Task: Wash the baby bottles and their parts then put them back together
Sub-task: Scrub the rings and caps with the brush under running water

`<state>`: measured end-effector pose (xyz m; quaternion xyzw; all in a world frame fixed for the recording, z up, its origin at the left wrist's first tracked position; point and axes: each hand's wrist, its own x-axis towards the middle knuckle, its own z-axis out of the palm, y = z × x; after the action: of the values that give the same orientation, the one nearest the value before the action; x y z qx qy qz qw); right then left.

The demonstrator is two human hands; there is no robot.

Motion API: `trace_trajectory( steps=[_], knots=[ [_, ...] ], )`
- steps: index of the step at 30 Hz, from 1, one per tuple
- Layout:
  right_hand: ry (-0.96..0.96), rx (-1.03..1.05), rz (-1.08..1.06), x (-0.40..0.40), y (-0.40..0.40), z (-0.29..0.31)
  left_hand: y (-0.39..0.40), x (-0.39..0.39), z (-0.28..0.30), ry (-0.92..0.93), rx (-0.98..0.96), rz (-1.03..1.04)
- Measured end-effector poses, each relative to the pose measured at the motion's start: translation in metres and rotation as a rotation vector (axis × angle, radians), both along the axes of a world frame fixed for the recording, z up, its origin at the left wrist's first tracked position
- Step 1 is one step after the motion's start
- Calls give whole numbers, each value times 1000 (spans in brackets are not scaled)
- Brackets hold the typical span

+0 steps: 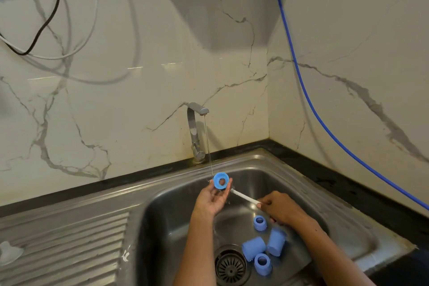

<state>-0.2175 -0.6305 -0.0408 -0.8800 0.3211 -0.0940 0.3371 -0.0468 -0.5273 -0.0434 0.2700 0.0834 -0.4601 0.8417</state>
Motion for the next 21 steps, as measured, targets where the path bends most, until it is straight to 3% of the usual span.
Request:
trace_trajectory(
  steps=[4,9,17,21],
  knots=[
    [-8,20,4,1,1,0,1,5,5,-84,-51,31],
    [-4,29,8,0,1,0,2,10,6,-188,41,126],
    [-1,48,0,1,1,1,8,12,-5,-144,309,195],
    [4,59,1,3,1,0,11,8,-4,-68,327,126]
  ],
)
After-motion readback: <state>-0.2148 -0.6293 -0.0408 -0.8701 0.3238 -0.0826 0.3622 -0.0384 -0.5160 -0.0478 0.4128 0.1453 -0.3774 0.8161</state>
